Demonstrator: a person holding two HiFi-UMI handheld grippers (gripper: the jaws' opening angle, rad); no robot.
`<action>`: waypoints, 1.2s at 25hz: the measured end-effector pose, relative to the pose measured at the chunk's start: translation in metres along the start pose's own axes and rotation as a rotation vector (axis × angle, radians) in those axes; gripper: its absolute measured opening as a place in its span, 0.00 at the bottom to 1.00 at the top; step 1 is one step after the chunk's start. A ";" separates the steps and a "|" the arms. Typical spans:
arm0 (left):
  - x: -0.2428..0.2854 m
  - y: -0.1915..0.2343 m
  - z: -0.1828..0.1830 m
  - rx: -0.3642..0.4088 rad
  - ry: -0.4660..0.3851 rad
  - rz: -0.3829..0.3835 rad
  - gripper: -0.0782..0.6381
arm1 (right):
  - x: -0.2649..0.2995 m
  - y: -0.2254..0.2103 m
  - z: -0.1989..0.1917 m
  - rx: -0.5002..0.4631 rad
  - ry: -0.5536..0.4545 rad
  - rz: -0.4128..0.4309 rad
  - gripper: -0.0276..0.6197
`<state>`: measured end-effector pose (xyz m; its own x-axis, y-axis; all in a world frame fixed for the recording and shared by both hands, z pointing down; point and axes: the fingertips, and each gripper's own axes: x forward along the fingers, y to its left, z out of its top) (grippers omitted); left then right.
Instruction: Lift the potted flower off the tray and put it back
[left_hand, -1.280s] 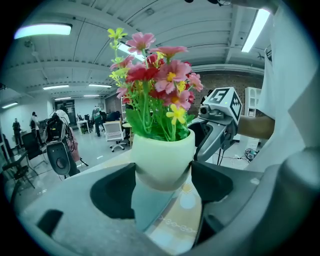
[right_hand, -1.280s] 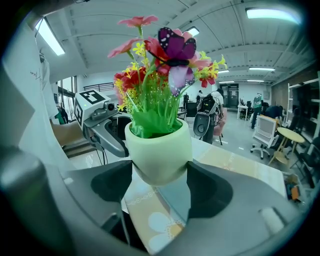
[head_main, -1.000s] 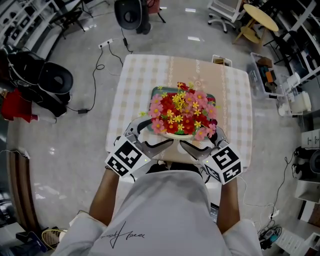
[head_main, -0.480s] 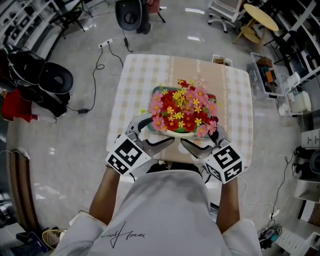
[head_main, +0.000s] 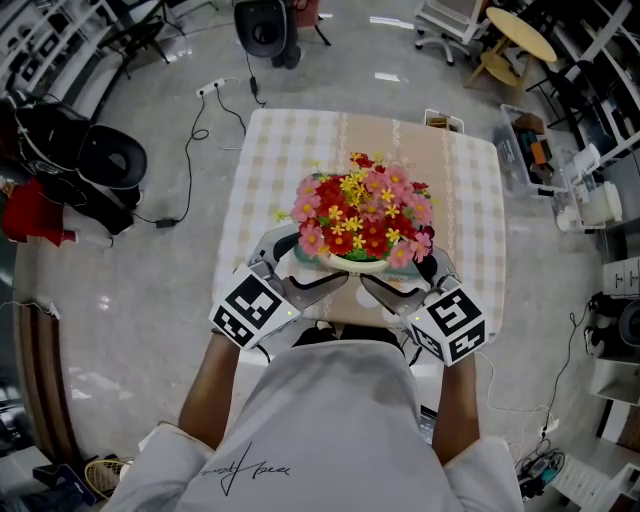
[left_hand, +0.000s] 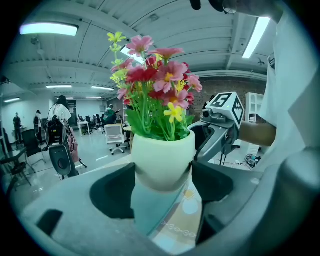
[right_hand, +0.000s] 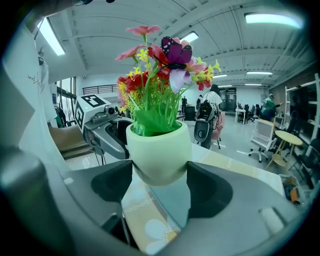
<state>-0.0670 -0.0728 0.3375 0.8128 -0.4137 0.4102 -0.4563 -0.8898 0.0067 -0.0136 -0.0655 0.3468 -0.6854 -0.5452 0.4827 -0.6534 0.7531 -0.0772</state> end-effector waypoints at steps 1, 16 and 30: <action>0.000 0.000 0.001 0.000 0.001 0.000 0.61 | 0.000 0.000 0.000 -0.002 0.000 -0.001 0.59; 0.015 0.001 -0.002 -0.005 0.025 -0.012 0.61 | -0.001 -0.012 -0.007 0.007 0.013 -0.011 0.58; 0.037 0.013 -0.013 -0.017 0.059 -0.010 0.61 | 0.012 -0.033 -0.021 0.024 0.028 -0.001 0.58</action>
<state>-0.0473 -0.0974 0.3647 0.7948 -0.3919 0.4634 -0.4545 -0.8904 0.0264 0.0062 -0.0892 0.3736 -0.6757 -0.5354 0.5067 -0.6619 0.7433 -0.0972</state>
